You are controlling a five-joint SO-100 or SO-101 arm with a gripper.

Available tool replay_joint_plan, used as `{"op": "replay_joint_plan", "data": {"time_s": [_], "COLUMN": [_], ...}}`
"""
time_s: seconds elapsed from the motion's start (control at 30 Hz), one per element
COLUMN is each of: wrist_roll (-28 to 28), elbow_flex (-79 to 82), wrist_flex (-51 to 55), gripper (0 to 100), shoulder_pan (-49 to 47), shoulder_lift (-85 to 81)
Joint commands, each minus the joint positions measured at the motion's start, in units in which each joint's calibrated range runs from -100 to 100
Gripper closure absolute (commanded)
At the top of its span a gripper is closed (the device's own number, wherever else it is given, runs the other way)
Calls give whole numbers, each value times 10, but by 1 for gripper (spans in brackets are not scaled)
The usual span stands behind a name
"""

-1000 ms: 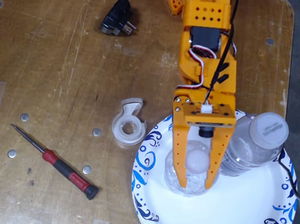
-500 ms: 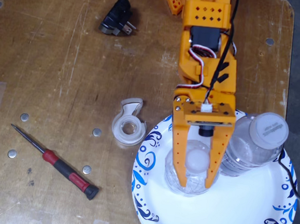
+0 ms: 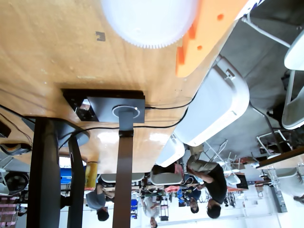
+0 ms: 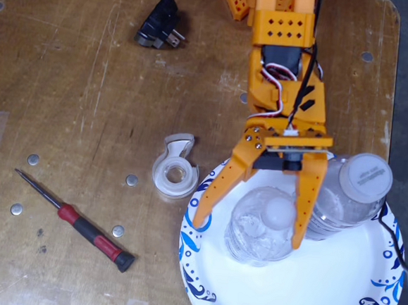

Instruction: Move the bottles to the plate

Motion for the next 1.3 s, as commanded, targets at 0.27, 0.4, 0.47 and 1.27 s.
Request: {"op": "replay_joint_plan", "data": {"time_s": [0.27,0.4,0.47,1.27], "wrist_roll": [0,0,0,-1], "elbow_flex": [-10,-1,-6,479], "wrist_flex": [-6,39,97,269], "gripper": [54,54,54,99], "shoulder_pan": [-3,-11,-17,89], "shoulder_lift": [-22,-74,-113,-670]}}
